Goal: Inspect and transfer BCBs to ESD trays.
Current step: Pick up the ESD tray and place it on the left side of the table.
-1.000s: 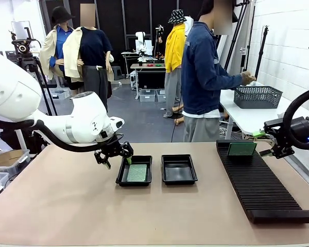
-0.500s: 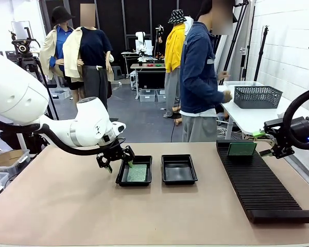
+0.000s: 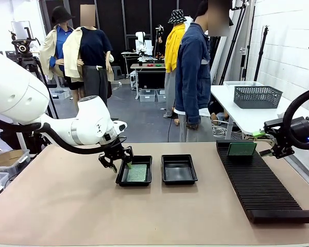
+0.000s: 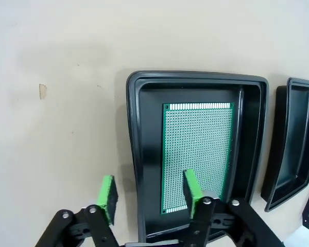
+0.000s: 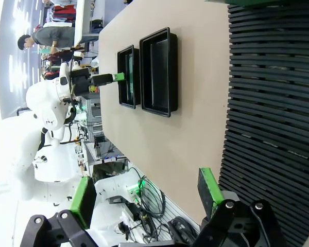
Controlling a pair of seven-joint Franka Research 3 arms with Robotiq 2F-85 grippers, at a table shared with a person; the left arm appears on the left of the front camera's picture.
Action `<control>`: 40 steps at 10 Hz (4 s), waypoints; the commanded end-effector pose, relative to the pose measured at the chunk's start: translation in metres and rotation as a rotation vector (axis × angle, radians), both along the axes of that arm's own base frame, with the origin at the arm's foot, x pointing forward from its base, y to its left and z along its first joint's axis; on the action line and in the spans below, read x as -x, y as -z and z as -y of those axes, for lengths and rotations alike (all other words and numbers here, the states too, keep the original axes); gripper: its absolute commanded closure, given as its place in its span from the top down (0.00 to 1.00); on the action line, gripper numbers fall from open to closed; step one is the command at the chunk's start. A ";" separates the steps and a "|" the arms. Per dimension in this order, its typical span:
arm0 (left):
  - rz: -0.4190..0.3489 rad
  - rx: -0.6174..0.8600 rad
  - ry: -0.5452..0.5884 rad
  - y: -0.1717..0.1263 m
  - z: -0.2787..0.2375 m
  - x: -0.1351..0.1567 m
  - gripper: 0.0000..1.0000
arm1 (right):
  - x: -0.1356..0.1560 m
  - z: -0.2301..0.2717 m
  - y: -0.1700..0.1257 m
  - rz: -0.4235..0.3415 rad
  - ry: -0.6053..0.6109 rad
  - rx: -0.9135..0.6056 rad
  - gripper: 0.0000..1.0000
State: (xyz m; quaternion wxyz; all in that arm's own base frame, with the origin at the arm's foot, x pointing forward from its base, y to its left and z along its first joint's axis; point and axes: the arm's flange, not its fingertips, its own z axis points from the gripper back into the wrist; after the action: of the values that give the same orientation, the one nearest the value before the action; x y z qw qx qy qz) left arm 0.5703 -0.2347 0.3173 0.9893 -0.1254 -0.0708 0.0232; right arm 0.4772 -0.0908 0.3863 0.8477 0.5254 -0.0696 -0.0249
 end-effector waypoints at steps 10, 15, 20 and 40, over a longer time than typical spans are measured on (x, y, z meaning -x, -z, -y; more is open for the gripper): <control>-0.037 -0.010 0.019 0.002 -0.001 0.002 0.00 | -0.002 -0.001 -0.002 -0.018 0.004 0.001 1.00; -0.037 -0.010 0.019 0.002 -0.001 0.002 0.00 | -0.002 -0.001 -0.002 -0.018 0.004 0.001 1.00; -0.052 -0.023 0.031 -0.009 -0.017 0.004 0.00 | -0.002 -0.001 -0.002 -0.018 0.004 0.001 1.00; -0.075 0.000 0.057 -0.025 -0.271 0.018 0.00 | -0.002 -0.001 -0.002 -0.018 0.004 0.001 1.00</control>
State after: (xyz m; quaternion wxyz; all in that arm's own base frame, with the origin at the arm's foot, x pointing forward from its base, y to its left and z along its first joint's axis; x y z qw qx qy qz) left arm 0.5519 0.0253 0.3361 0.9932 -0.1127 -0.0245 0.0130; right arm 0.4773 -0.0907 0.3864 0.8477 0.5254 -0.0695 -0.0251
